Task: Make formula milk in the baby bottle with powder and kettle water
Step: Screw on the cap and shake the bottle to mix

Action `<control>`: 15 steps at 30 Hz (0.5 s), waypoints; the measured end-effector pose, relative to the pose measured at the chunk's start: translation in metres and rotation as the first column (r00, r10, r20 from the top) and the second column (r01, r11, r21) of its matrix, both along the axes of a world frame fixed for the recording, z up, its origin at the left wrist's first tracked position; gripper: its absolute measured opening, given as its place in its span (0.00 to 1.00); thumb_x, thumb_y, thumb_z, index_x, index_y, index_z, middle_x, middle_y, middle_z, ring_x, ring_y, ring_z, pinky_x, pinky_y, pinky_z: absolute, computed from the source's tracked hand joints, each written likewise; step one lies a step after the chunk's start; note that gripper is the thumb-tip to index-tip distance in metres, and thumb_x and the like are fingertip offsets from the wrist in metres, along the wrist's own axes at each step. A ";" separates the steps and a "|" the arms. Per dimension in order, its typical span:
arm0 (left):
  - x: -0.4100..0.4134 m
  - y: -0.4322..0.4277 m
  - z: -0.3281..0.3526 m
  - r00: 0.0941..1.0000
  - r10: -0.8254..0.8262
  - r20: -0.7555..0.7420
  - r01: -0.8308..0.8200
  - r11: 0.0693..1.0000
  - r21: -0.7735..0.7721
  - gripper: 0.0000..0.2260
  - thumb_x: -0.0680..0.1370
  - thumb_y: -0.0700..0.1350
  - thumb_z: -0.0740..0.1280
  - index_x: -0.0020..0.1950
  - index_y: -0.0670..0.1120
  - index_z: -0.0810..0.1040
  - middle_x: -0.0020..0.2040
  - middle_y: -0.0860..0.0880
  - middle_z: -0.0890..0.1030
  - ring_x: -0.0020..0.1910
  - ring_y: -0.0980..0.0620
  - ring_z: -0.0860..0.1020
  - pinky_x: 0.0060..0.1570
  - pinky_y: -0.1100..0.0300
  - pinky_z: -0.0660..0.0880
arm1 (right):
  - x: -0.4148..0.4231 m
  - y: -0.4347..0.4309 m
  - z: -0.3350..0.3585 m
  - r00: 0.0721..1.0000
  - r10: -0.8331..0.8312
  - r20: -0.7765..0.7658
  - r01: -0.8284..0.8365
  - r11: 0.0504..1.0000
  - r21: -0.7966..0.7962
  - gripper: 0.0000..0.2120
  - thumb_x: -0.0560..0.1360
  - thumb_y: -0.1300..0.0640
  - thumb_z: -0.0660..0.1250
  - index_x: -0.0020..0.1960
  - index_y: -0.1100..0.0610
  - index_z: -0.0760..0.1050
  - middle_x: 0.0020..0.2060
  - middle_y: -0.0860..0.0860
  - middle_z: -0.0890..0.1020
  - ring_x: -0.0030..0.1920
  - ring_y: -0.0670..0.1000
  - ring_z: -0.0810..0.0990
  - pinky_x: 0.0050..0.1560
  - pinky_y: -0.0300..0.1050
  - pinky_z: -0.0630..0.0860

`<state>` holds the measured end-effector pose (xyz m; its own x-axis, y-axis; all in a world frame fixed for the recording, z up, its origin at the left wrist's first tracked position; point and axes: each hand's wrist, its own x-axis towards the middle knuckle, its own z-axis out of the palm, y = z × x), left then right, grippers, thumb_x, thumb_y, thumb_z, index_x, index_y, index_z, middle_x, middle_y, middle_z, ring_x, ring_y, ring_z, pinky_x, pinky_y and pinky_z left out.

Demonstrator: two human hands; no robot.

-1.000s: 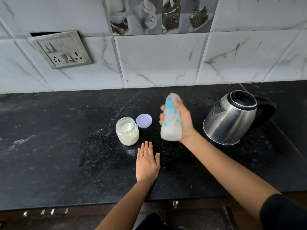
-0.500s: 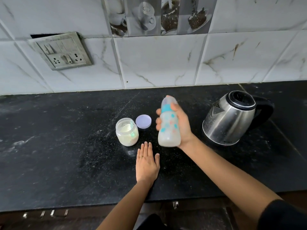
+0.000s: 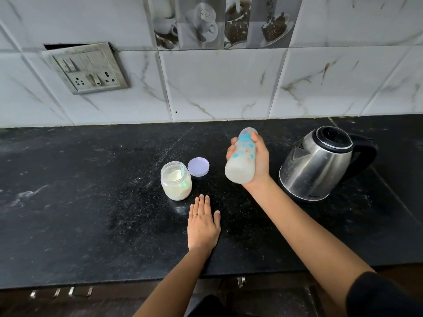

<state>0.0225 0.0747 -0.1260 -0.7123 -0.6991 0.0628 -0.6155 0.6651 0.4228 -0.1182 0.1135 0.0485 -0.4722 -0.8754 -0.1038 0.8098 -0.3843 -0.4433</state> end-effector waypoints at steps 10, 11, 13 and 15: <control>0.001 0.000 0.002 1.000 -0.001 -0.003 0.001 1.000 -0.009 0.34 0.76 0.59 0.38 0.76 0.43 0.56 0.77 0.45 0.57 0.76 0.50 0.52 0.72 0.59 0.40 | 0.012 0.002 0.002 0.999 0.017 -0.046 -0.015 0.999 0.044 0.25 0.56 0.52 0.80 0.48 0.57 0.75 0.36 0.54 0.78 0.27 0.52 0.78 0.28 0.41 0.76; 0.001 0.000 0.001 1.000 -0.001 0.001 0.001 1.000 -0.008 0.34 0.76 0.59 0.38 0.76 0.43 0.56 0.77 0.45 0.56 0.76 0.50 0.51 0.72 0.59 0.39 | 0.004 -0.001 0.003 1.000 -0.006 0.026 0.005 0.999 0.044 0.24 0.56 0.51 0.80 0.46 0.58 0.74 0.35 0.53 0.79 0.28 0.51 0.79 0.29 0.40 0.77; 0.001 0.000 0.002 1.000 0.002 -0.006 -0.002 1.000 -0.006 0.34 0.76 0.59 0.38 0.76 0.43 0.56 0.77 0.45 0.57 0.76 0.50 0.51 0.72 0.59 0.39 | 0.002 0.000 0.001 0.999 0.016 0.030 -0.017 0.998 0.059 0.26 0.54 0.51 0.80 0.45 0.59 0.73 0.35 0.53 0.79 0.28 0.50 0.79 0.28 0.39 0.77; 0.001 0.000 0.002 1.000 0.003 -0.018 -0.003 1.000 0.004 0.34 0.76 0.59 0.38 0.76 0.43 0.56 0.77 0.45 0.57 0.76 0.50 0.52 0.73 0.59 0.40 | 0.019 0.009 -0.006 0.986 0.138 -0.093 -0.127 0.985 0.117 0.30 0.52 0.49 0.81 0.48 0.58 0.73 0.36 0.54 0.77 0.27 0.50 0.77 0.28 0.40 0.75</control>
